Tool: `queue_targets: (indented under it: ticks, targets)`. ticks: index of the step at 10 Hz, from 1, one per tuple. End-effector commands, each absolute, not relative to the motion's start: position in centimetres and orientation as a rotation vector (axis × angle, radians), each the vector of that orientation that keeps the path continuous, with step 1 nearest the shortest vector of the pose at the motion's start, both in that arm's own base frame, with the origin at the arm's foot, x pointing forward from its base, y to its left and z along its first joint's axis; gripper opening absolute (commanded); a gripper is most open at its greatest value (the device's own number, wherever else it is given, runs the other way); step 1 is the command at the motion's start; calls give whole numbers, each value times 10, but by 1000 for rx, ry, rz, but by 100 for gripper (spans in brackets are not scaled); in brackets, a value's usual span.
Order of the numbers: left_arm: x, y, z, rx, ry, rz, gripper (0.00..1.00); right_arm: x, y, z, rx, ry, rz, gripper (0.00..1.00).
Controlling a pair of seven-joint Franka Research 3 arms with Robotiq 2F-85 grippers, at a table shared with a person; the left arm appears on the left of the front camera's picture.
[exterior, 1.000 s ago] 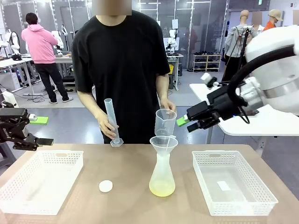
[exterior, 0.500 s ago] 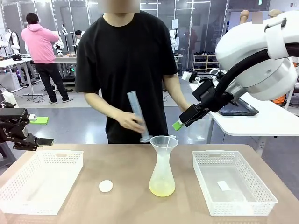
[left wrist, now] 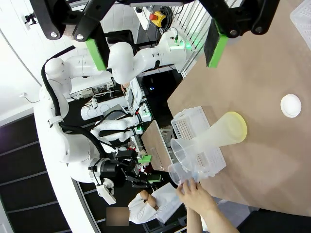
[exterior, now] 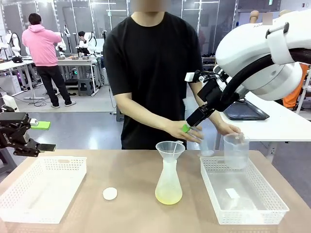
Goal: Prepare the solutions needed for the experiment.
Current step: Once the solution is in the Big flask , pick up the Plastic Funnel and place it back into the right Organizing basket.
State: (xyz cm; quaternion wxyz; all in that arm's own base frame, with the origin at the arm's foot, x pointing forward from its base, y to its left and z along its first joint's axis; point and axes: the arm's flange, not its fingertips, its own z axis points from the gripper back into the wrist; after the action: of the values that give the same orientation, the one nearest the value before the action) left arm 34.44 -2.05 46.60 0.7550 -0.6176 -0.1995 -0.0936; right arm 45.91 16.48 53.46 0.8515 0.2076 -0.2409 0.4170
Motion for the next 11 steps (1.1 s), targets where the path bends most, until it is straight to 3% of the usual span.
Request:
queue_targets:
  ticks: [1,6,11]
  targets:
    - [346,-21,469,-1365,-443,-212,100,456,164,533,459,-506,860,88]
    - [346,-21,469,-1365,-443,-212,100,459,163,534,447,-507,876,88]
    - [346,-21,469,-1365,-443,-212,100,500,176,547,373,-307,830,88]
